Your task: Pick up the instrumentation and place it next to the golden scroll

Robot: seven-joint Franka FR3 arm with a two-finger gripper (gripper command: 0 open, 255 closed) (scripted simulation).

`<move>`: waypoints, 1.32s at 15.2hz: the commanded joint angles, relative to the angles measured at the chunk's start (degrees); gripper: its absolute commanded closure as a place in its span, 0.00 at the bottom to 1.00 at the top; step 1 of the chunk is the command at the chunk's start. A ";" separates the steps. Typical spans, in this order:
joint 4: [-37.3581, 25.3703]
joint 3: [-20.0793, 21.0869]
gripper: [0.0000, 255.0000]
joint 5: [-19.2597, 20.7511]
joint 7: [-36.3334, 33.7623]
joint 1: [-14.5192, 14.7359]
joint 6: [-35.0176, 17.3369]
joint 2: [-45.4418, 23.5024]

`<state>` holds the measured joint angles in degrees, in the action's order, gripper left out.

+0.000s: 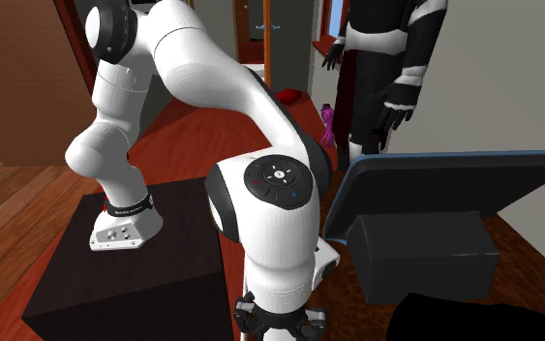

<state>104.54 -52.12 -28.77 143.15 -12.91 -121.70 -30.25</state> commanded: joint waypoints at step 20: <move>-2.65 -2.82 0.00 3.71 -2.24 1.85 5.19 3.65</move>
